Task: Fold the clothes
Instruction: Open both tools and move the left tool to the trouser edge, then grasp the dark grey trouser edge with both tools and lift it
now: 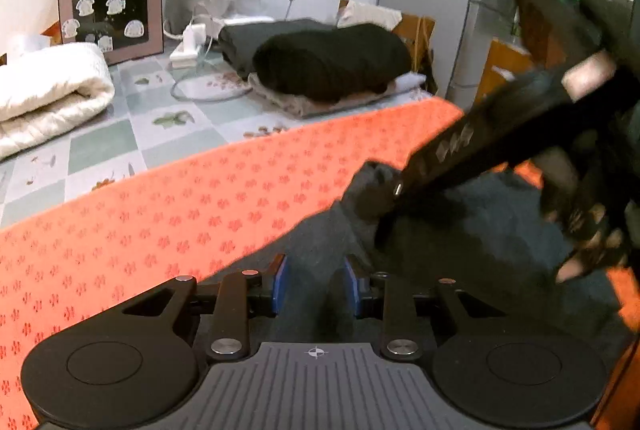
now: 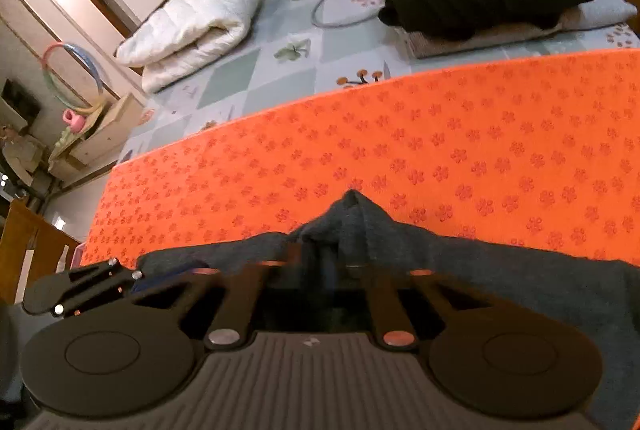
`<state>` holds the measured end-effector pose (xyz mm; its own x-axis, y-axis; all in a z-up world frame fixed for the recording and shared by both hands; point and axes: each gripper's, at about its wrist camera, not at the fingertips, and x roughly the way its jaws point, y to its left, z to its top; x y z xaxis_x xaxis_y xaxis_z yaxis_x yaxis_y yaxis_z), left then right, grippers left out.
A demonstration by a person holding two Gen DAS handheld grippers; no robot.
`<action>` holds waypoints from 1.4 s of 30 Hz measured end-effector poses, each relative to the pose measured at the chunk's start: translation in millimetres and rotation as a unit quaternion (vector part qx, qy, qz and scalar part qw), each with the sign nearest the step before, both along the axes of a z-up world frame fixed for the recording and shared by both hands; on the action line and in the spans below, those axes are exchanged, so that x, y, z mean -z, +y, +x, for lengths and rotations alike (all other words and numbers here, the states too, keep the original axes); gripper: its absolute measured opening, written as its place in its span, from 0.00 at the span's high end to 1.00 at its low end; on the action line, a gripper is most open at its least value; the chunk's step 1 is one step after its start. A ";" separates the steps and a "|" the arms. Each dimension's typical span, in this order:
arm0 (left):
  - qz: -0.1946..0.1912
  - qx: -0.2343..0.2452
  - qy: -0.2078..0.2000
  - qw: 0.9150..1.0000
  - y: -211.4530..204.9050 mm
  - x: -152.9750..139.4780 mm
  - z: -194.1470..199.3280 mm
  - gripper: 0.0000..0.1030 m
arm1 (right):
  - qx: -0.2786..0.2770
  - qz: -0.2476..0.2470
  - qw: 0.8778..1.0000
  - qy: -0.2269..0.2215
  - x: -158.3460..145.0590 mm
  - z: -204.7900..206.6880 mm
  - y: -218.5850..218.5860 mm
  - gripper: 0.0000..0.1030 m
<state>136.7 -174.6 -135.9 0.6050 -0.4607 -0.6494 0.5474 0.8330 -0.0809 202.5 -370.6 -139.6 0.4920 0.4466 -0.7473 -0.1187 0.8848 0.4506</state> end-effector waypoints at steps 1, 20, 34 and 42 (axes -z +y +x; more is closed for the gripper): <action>0.003 -0.003 0.004 1.000 1.5 3.4 1.2 0.68 | -0.003 0.002 1.000 -0.006 -3.7 -0.4 -1.1 0.98; -0.004 0.063 -0.027 0.998 -23.6 -11.5 -15.4 0.67 | -0.088 -0.120 0.986 -0.081 -19.6 -20.2 -17.0 0.90; 0.042 0.069 -0.016 0.997 -20.9 -18.4 -7.8 0.51 | -0.136 -0.129 0.977 -0.103 -21.5 -34.5 -47.1 0.68; 0.055 0.017 0.071 0.996 43.0 -31.0 34.0 0.51 | -0.164 -0.152 0.971 -0.079 -38.3 -39.4 -114.6 0.67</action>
<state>170.7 -131.6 -104.9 0.4881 -0.4012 -0.7751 0.5654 0.8219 -0.0694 163.1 -485.2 -101.3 0.4789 0.3699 -0.7961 -0.4639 0.8766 0.1283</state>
